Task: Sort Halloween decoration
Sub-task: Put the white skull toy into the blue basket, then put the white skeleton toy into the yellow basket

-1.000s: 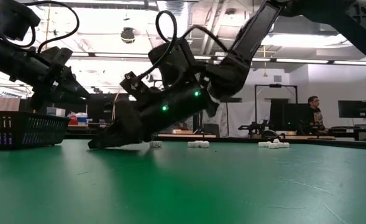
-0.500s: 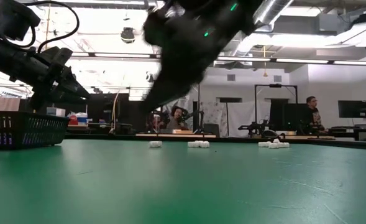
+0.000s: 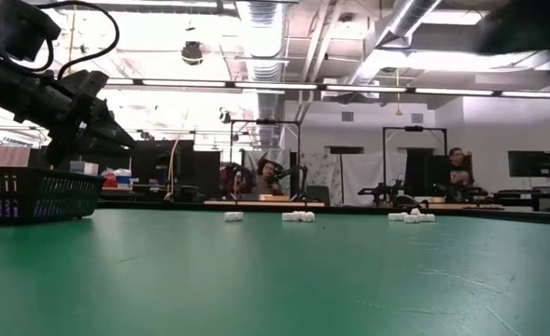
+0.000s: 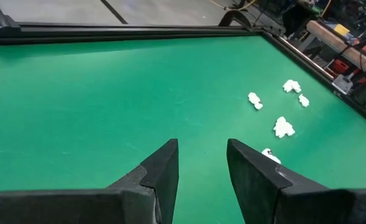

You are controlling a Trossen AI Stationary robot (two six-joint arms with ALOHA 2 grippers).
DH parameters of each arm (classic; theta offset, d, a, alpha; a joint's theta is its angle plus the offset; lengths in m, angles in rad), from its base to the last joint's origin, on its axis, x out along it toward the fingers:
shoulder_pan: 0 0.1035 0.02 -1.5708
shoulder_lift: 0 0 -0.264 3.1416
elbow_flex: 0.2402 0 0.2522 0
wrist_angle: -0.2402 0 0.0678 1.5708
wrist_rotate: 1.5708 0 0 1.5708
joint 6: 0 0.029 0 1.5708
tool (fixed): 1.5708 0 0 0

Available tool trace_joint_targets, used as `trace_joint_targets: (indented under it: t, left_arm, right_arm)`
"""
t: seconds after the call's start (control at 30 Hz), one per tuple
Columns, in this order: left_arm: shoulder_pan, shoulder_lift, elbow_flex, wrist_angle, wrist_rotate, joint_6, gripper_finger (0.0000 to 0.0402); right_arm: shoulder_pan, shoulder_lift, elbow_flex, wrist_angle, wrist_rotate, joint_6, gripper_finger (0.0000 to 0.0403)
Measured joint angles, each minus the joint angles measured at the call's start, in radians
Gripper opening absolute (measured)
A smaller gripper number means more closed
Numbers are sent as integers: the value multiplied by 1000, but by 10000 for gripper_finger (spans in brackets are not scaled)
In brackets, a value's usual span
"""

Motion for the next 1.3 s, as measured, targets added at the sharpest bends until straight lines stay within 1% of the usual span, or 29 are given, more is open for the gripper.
trace_joint_targets:
  t: [0.07,0.17,0.33,0.47,0.6,0.7,0.93,1.03,1.07,1.1,1.13,1.3]
  left_arm:
    - [0,0,0,0,-5,0,126]
    - [0,0,0,0,-5,-2,126]
    - [0,0,0,0,-6,-19,126]
    - [0,0,0,0,-7,-37,126]
    - [0,0,0,0,-9,-43,126]
    - [0,0,0,0,-10,-43,126]
    - [0,0,0,0,-10,-43,126]
    - [0,0,0,0,-10,-43,126]
    - [0,0,0,0,-11,-43,126]
    - [0,0,0,0,-11,-43,126]
    - [0,0,0,0,-11,-43,126]
    - [0,0,0,0,-11,-43,126]
  right_arm:
    - [73,-13,0,-71,2,136,100]
    - [182,-16,0,-130,-7,324,101]
    - [337,-16,0,-131,-6,582,101]
    - [413,-15,0,-131,-4,718,101]
    - [451,-15,0,-167,25,798,106]
    - [459,-15,0,-206,25,836,118]
    - [446,-14,0,-220,25,847,172]
    - [440,-14,0,-224,28,821,196]
    - [434,-14,1,-231,53,817,202]
    - [429,-14,1,-242,103,817,207]
    - [426,-14,1,-256,182,821,209]
    - [362,-14,1,-378,685,821,207]
